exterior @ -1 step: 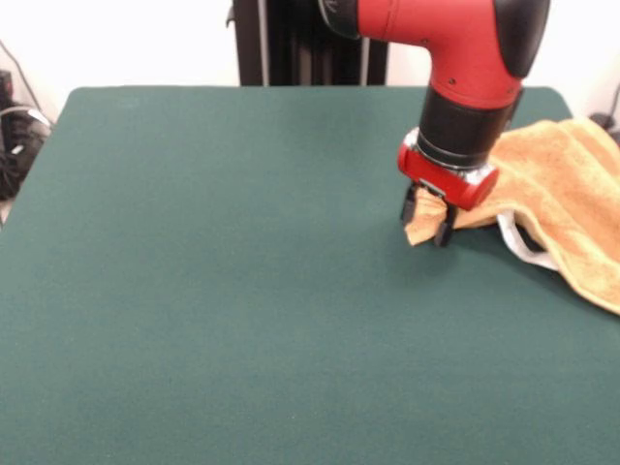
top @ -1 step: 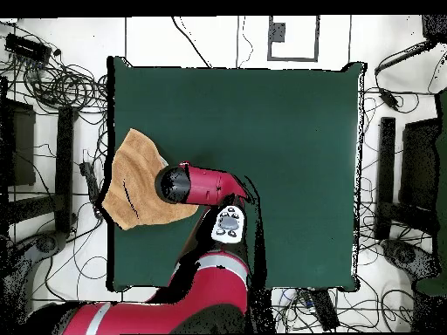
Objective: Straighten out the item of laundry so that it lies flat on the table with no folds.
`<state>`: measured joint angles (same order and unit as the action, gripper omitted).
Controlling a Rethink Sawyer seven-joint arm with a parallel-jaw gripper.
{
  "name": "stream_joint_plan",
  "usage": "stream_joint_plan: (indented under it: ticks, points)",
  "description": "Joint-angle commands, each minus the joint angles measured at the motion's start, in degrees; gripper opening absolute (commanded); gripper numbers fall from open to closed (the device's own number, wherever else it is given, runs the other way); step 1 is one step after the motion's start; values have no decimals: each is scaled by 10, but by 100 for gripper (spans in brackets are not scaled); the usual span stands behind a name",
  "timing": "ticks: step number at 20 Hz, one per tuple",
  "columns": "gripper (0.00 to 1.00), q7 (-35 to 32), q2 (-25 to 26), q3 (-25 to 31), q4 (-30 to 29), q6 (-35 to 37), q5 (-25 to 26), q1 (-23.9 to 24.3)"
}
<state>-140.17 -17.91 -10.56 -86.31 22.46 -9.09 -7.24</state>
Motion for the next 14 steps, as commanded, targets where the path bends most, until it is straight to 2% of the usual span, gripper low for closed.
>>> stream_joint_plan:
  ticks: [1,4,14]
  points:
    - [0,-93,70,25,-30,-35,-7,-27]
    - [0,-79,68,16,-22,-58,5,-23]
    - [0,-4,12,13,-40,-17,45,26]
